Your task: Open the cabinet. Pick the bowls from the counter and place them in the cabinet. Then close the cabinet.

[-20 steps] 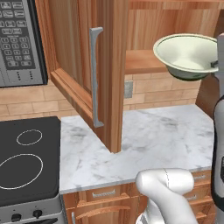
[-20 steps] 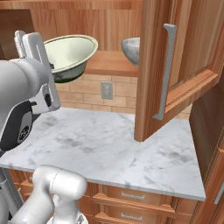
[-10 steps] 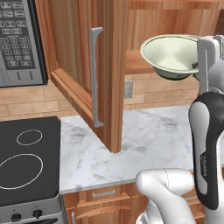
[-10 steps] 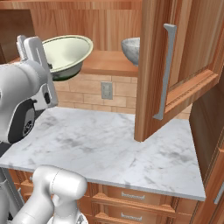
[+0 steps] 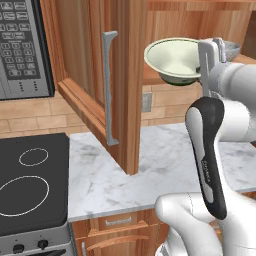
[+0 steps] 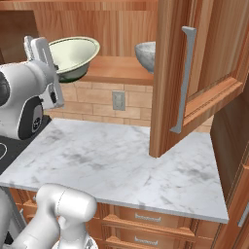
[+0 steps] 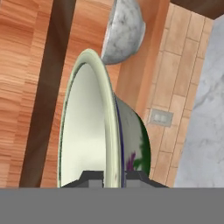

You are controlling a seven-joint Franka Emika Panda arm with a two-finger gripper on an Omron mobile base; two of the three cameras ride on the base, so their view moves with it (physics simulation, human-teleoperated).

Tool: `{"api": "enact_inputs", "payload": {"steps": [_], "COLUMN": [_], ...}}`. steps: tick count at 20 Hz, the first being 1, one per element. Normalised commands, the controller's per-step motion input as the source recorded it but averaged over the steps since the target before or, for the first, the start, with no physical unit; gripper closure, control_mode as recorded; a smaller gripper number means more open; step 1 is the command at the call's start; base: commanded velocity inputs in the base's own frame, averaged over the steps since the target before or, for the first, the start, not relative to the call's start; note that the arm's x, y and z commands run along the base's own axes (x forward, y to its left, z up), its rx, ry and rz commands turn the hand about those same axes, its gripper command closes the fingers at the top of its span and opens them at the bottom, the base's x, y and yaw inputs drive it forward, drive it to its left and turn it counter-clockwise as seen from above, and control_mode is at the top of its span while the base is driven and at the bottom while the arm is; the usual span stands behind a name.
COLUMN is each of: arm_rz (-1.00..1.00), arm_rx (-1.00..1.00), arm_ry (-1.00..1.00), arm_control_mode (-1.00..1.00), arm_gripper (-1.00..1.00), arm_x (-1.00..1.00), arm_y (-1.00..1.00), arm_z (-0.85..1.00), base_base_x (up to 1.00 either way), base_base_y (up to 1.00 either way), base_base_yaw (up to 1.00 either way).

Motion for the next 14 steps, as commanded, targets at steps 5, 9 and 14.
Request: {"api": "enact_inputs", "payload": {"steps": [5, 9, 14], "arm_rz": [0.00, 0.00, 0.00], "arm_rx": [0.00, 0.00, 0.00], "arm_ry": [0.07, 0.02, 0.00], "arm_control_mode": [-1.00, -1.00, -1.00], "arm_gripper": [1.00, 1.00, 1.00], "arm_x": [0.60, 0.57, 0.45], "arm_y": [0.11, 0.01, 0.05], "arm_z": [0.00, -0.08, -0.26], "base_base_x": [0.00, 0.00, 0.00], "base_base_y": [0.00, 0.00, 0.00], "base_base_yaw": [0.00, 0.00, 0.00]}}
